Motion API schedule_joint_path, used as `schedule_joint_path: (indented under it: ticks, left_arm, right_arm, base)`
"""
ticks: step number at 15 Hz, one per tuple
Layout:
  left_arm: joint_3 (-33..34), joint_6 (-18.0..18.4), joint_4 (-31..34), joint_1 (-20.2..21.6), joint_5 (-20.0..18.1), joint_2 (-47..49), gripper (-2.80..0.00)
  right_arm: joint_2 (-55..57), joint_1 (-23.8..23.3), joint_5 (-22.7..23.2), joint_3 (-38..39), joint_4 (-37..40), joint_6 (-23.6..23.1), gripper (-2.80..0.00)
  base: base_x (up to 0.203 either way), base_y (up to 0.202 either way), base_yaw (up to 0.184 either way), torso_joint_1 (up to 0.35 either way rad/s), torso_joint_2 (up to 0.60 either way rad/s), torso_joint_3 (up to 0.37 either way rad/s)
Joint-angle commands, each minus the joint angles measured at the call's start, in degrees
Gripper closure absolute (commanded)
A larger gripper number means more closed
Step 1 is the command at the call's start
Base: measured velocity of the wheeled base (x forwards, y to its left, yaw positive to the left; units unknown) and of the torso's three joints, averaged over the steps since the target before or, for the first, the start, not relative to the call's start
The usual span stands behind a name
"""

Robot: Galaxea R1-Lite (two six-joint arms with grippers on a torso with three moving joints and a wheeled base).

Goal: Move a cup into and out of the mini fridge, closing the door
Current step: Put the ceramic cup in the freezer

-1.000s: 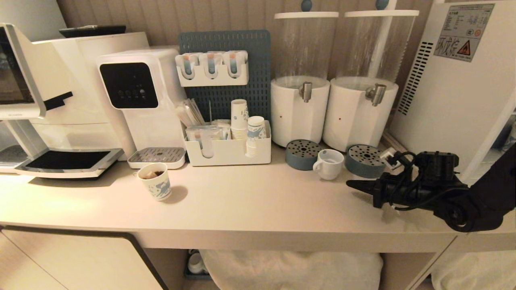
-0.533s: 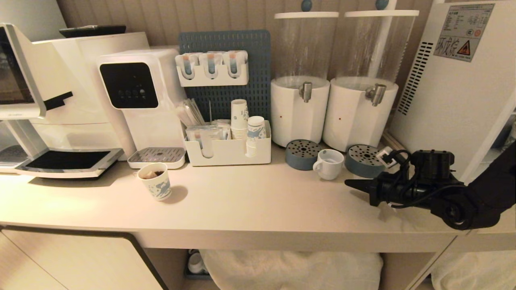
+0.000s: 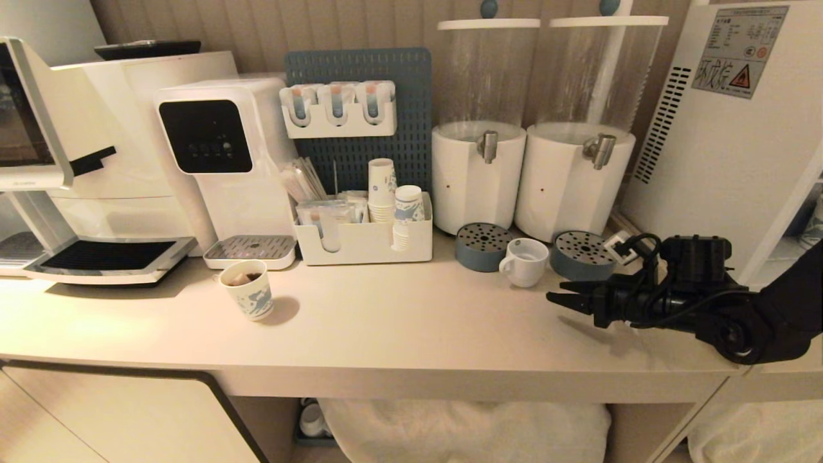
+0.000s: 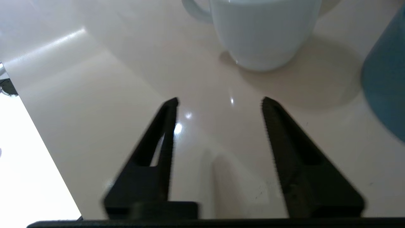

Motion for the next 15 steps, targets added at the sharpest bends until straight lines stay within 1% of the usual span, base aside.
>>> schedule_joint_path:
  ticks: [1, 7, 9, 11, 15]
  left_arm:
    - [0.0, 0.0, 0.0, 0.0, 0.0, 0.1, 0.0]
    - [0.0, 0.0, 0.0, 0.0, 0.0, 0.0, 0.0]
    - [0.0, 0.0, 0.0, 0.0, 0.0, 0.1, 0.0]
    - [0.0, -0.1, 0.0, 0.0, 0.0, 0.1, 0.0]
    - [0.0, -0.1, 0.0, 0.0, 0.2, 0.1, 0.0]
  right_arm:
    - [-0.9, 0.0, 0.3, -0.3, -0.3, -0.1, -2.8]
    - [4.8, 0.3, -0.2, -6.1, -1.9, 0.0, -2.8]
    - [5.1, 0.5, -0.2, -6.5, -1.9, 0.0, -2.8]
    - [7.5, 1.2, -0.3, -10.1, -1.5, 0.0, -2.8]
    - [8.6, 2.1, -0.3, -11.6, -1.4, 0.0, -2.8]
  base:
    - [0.0, 0.0, 0.0, 0.0, 0.0, 0.0]
    - [0.0, 0.0, 0.0, 0.0, 0.0, 0.0]
    - [0.0, 0.0, 0.0, 0.0, 0.0, 0.0]
    - [0.0, 0.0, 0.0, 0.0, 0.0, 0.0]
    - [0.0, 0.0, 0.0, 0.0, 0.0, 0.0]
